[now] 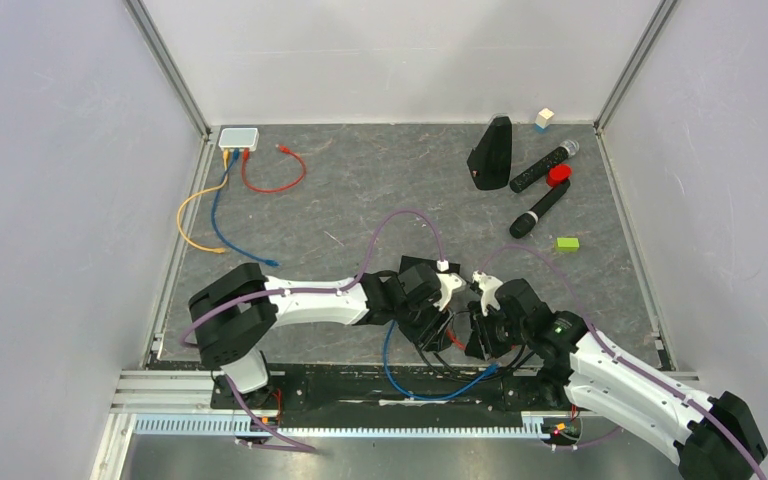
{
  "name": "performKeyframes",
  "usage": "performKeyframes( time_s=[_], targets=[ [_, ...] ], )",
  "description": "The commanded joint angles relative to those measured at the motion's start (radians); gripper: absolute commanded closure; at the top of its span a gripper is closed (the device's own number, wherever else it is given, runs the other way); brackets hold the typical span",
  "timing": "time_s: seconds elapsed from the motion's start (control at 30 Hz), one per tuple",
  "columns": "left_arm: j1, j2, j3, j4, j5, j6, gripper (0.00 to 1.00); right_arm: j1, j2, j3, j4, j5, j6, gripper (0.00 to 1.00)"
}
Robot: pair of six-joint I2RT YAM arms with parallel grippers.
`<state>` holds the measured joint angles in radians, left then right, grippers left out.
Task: Pull the plug from the switch port
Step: Move the switch port to the center of the board.
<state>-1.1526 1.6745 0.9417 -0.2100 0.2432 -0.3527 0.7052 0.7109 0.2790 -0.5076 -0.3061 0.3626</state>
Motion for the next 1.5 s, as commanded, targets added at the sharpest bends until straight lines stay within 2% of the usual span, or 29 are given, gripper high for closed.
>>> performKeyframes(
  time_s=[0.0, 0.13, 0.43, 0.73, 1.13, 1.3, 1.37, 1.47],
  targets=[
    [-0.007, -0.047, 0.004, 0.03, -0.011, 0.016, 0.43, 0.007, -0.004, 0.008, 0.043, 0.002, 0.0, 0.76],
    [-0.006, -0.002, 0.022, 0.024, 0.01, 0.023, 0.44, 0.007, -0.001, 0.011, 0.067, -0.025, 0.008, 0.81],
    [-0.008, 0.041, -0.01, 0.164, 0.073, -0.034, 0.55, 0.007, -0.041, 0.065, 0.07, -0.024, 0.02, 0.83],
    [-0.01, 0.082, -0.01, 0.205, 0.081, -0.067, 0.56, 0.007, -0.056, 0.108, 0.102, -0.015, 0.051, 0.83],
    [-0.015, 0.12, -0.055, 0.44, 0.096, -0.141, 0.55, 0.007, -0.055, 0.057, 0.124, -0.011, 0.077, 0.84],
    [-0.015, 0.173, -0.066, 0.528, 0.103, -0.194, 0.55, 0.007, -0.091, 0.078, 0.053, 0.141, 0.073, 0.74],
    [-0.015, 0.17, -0.091, 0.563, 0.086, -0.212, 0.55, 0.007, -0.106, 0.091, 0.017, 0.247, 0.083, 0.63],
    [-0.015, 0.149, -0.117, 0.567, 0.063, -0.215, 0.55, 0.007, -0.117, 0.094, -0.002, 0.339, 0.086, 0.52]
  ],
)
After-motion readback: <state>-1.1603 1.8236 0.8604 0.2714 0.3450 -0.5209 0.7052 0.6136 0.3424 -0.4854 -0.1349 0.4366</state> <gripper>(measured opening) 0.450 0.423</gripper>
